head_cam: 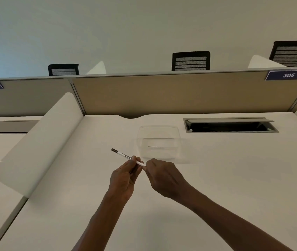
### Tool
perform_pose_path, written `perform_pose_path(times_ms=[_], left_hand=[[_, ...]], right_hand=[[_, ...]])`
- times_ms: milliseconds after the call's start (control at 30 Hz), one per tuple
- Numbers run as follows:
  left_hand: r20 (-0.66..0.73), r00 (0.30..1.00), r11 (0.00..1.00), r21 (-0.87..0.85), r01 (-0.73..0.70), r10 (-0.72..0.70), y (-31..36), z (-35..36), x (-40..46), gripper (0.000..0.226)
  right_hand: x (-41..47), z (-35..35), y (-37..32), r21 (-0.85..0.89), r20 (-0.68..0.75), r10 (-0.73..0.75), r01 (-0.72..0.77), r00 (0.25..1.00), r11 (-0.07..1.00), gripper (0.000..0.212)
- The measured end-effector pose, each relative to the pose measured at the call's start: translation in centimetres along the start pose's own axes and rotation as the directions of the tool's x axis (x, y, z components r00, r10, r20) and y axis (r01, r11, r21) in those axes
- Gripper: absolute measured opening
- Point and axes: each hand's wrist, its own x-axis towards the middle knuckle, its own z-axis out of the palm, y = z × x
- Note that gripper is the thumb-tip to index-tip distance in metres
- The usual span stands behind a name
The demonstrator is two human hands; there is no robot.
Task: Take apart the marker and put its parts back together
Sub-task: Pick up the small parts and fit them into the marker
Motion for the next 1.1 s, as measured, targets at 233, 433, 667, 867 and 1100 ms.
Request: perform_pose_path(times_ms=[233, 433, 667, 867, 1100], left_hand=[[0.027, 0.999, 0.998, -0.057, -0.02, 0.022, -0.6, -0.2, -0.2, 0.013], [0.033, 0.997, 0.997, -0.035, -0.074, 0.075, -0.5, -0.6, -0.2, 0.014], [-0.03, 0.996, 0.996, -0.019, -0.087, 0.086, 0.2, 0.1, -0.1, 0.014], [-0.058, 0.997, 0.998, -0.04, -0.053, 0.05, -0.2, 0.3, -0.2, 0.012], [0.023, 0.996, 0.996, -0.036, -0.082, 0.083, -0.7, -0.1, -0.1, 0.014]], right_hand=[[0.9, -0.3, -2.9, 0.792, 0.412, 0.584, -0.592, 0.7, 0.15, 0.04], [1.8, -1.9, -3.6, 0.587, 0.81, 0.404, -0.592, 0.426, -0.552, 0.036], [0.2, -0.1, -1.1, -0.057, -0.004, 0.092, -0.092, 0.996, 0.994, 0.031], [0.2, 0.3, -0.6, -0.01, -0.089, 0.095, -0.097, 0.991, 0.995, 0.03], [1.9, -1.6, -2.6, 0.671, 0.719, 0.489, -0.674, 0.493, -0.308, 0.035]])
